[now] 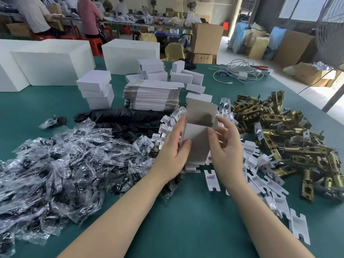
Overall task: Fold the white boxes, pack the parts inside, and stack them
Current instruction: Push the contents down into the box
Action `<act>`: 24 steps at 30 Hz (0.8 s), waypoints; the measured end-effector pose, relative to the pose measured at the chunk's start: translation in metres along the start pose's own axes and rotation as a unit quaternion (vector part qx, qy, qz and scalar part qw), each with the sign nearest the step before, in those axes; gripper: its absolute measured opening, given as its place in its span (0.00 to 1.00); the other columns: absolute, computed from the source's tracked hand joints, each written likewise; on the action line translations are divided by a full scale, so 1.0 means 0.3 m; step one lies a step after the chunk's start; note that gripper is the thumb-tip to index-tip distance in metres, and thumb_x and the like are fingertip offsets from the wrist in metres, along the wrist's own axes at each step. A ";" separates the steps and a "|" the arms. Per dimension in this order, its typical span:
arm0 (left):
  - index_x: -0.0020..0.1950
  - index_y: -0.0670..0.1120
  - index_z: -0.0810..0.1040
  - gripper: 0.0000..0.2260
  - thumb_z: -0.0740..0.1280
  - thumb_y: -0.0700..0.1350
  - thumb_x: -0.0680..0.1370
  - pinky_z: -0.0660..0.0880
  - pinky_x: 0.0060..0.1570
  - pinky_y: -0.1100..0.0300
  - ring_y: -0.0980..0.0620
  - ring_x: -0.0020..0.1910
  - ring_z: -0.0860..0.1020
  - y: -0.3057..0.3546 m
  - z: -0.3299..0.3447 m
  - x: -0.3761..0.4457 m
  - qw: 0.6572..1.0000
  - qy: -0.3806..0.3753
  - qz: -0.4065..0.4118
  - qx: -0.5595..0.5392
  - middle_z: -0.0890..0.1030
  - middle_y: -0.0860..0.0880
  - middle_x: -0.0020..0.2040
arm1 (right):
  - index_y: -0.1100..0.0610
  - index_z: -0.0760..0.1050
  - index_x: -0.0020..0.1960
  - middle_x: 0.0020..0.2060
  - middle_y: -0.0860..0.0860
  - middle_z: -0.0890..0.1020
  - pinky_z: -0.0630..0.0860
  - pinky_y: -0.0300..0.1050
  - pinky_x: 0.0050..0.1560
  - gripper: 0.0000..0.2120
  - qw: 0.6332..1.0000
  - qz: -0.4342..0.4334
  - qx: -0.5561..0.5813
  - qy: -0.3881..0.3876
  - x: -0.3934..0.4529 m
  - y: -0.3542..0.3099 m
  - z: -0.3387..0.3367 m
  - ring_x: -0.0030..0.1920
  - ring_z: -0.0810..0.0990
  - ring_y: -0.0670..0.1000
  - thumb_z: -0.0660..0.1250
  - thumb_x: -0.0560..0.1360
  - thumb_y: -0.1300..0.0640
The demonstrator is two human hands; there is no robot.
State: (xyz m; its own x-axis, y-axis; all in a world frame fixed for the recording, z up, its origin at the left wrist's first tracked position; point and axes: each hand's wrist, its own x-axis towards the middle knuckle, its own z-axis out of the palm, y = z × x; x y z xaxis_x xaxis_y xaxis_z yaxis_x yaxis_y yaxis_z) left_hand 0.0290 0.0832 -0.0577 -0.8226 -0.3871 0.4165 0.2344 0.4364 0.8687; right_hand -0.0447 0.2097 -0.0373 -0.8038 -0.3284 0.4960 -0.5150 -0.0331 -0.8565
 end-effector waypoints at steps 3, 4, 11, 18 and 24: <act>0.75 0.71 0.52 0.29 0.59 0.46 0.82 0.67 0.70 0.42 0.49 0.74 0.66 -0.007 -0.002 0.003 1.000 -0.003 0.004 0.013 0.66 0.50 0.75 | 0.31 0.71 0.59 0.53 0.36 0.80 0.79 0.38 0.50 0.16 1.000 -0.008 -0.008 0.001 0.000 0.004 -0.003 0.52 0.81 0.40 0.65 0.81 0.54; 0.75 0.71 0.51 0.29 0.59 0.46 0.82 0.67 0.71 0.42 0.51 0.74 0.65 -0.009 -0.003 0.003 1.000 -0.004 0.005 0.017 0.66 0.52 0.76 | 0.33 0.71 0.59 0.53 0.34 0.80 0.78 0.35 0.49 0.16 1.000 -0.016 -0.017 -0.001 0.000 0.006 -0.004 0.52 0.80 0.39 0.64 0.81 0.55; 0.77 0.66 0.54 0.30 0.59 0.40 0.82 0.63 0.71 0.54 0.59 0.74 0.62 -0.005 -0.001 0.005 0.999 0.014 0.035 0.018 0.62 0.64 0.74 | 0.38 0.72 0.60 0.53 0.26 0.77 0.72 0.27 0.49 0.16 0.998 -0.050 -0.031 -0.014 0.012 0.000 0.002 0.53 0.78 0.34 0.64 0.81 0.59; 0.74 0.70 0.50 0.27 0.57 0.47 0.82 0.68 0.49 0.78 0.81 0.64 0.60 0.007 -0.027 0.013 0.986 0.080 0.067 0.130 0.54 0.82 0.68 | 0.49 0.73 0.62 0.56 0.36 0.77 0.72 0.27 0.54 0.13 0.996 -0.083 -0.020 -0.035 0.074 -0.005 0.043 0.56 0.75 0.30 0.64 0.81 0.62; 0.73 0.70 0.47 0.28 0.57 0.49 0.81 0.70 0.58 0.59 0.59 0.66 0.69 -0.026 -0.012 0.014 0.982 0.107 0.025 0.151 0.65 0.62 0.72 | 0.49 0.74 0.64 0.56 0.38 0.77 0.73 0.29 0.53 0.13 0.990 -0.113 -0.078 -0.030 0.099 0.034 0.073 0.54 0.77 0.34 0.62 0.80 0.57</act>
State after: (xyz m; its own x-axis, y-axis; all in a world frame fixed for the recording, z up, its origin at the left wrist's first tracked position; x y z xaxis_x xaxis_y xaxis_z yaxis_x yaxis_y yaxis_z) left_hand 0.0255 0.0754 -0.0618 -0.6793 -0.5068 0.5308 0.0797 0.6680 0.7399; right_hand -0.0672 0.1789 -0.0345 -0.6464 -0.3851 0.6587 -0.7228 0.0328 -0.6902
